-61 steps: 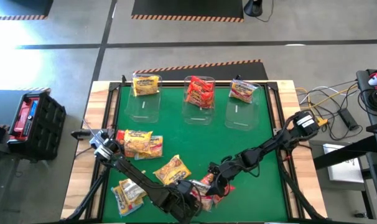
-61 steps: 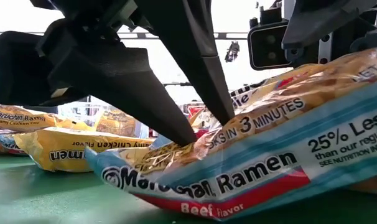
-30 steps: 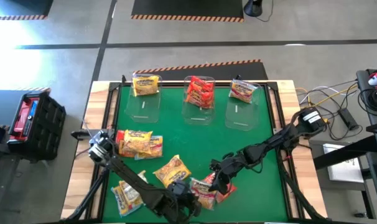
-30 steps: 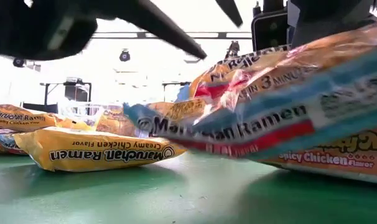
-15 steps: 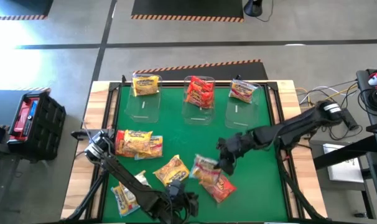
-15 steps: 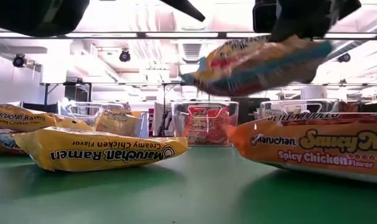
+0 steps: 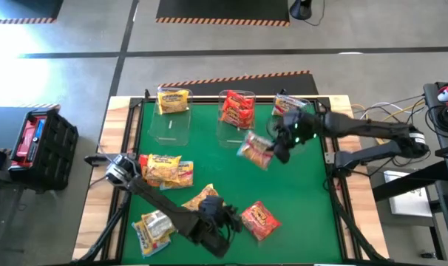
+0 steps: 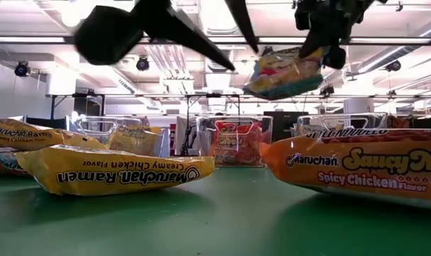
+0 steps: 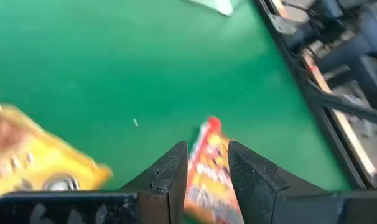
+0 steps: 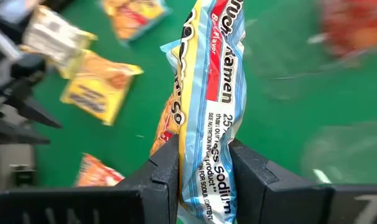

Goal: Sort Maruchan noodles
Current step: Put the blue noodle pack into the right transparent bin, then put the orange noodle pack into the middle transparent bin

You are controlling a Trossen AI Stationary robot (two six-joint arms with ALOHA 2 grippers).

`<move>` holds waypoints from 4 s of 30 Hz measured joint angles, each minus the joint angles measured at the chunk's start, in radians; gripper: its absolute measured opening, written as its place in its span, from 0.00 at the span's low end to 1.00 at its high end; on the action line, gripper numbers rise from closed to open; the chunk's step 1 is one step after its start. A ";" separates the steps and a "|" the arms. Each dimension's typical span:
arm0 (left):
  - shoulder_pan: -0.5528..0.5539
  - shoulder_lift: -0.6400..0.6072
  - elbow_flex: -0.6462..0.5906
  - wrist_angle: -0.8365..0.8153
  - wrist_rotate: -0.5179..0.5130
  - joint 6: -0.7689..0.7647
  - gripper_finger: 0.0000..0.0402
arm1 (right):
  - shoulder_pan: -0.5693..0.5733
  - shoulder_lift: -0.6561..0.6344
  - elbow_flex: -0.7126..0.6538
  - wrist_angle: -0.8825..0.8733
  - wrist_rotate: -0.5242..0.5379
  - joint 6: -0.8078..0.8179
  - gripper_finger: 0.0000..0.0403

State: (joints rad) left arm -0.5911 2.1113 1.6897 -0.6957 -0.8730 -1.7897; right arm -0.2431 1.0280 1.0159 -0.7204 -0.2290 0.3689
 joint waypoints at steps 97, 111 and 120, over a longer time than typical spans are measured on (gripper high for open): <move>0.317 -0.346 -0.477 0.469 0.290 0.544 0.25 | 0.223 0.023 -0.089 -0.069 -0.060 -0.011 0.45; 0.108 -0.346 -0.462 0.501 0.230 0.318 0.25 | 0.551 0.138 -0.244 0.435 -0.030 0.260 0.45; 0.046 -0.346 -0.441 0.503 0.170 0.261 0.25 | 0.718 0.333 -0.251 0.551 0.072 0.252 0.45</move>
State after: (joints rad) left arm -0.5454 1.7653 1.2489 -0.1922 -0.7028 -1.5285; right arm 0.4749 1.3610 0.7650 -0.1691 -0.1566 0.6206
